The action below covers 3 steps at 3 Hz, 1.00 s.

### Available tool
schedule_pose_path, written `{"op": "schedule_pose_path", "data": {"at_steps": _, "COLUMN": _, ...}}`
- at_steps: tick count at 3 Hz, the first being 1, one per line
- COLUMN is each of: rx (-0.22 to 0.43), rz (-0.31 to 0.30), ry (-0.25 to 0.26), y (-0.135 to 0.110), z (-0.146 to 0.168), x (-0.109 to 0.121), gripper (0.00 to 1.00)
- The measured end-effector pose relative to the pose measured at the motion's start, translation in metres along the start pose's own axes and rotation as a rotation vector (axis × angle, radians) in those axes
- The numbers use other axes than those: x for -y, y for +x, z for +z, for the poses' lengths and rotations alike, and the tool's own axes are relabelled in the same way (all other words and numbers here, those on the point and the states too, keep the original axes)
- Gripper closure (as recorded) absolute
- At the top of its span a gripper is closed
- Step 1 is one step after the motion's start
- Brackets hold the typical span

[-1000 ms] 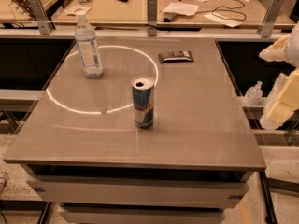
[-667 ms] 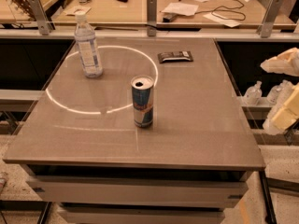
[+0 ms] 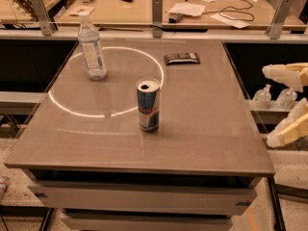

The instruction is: Move redbull can near rxbar chocolate

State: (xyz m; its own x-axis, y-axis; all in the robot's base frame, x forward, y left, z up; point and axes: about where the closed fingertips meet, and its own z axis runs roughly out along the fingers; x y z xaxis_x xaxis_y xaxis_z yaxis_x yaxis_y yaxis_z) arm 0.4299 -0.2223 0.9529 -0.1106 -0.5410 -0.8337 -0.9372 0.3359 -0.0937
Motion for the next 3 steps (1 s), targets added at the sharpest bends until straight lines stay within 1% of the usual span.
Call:
{"op": "schedule_pose_path", "data": {"at_steps": 1, "rx": 0.154, "rz": -0.036, "ry": -0.011, "y": -0.017, "z": 0.012, "x": -0.013, "gripper": 0.0}}
{"op": "schedule_pose_path", "data": {"at_steps": 2, "rx": 0.245, "rz": -0.031, "ry": -0.044, "y": -0.016, "z": 0.03, "x": -0.022, "gripper": 0.0}}
{"op": "schedule_pose_path", "data": {"at_steps": 3, "rx": 0.277, "rz": -0.023, "ry": -0.064, "y": -0.01, "z": 0.046, "x": -0.027, "gripper": 0.0}}
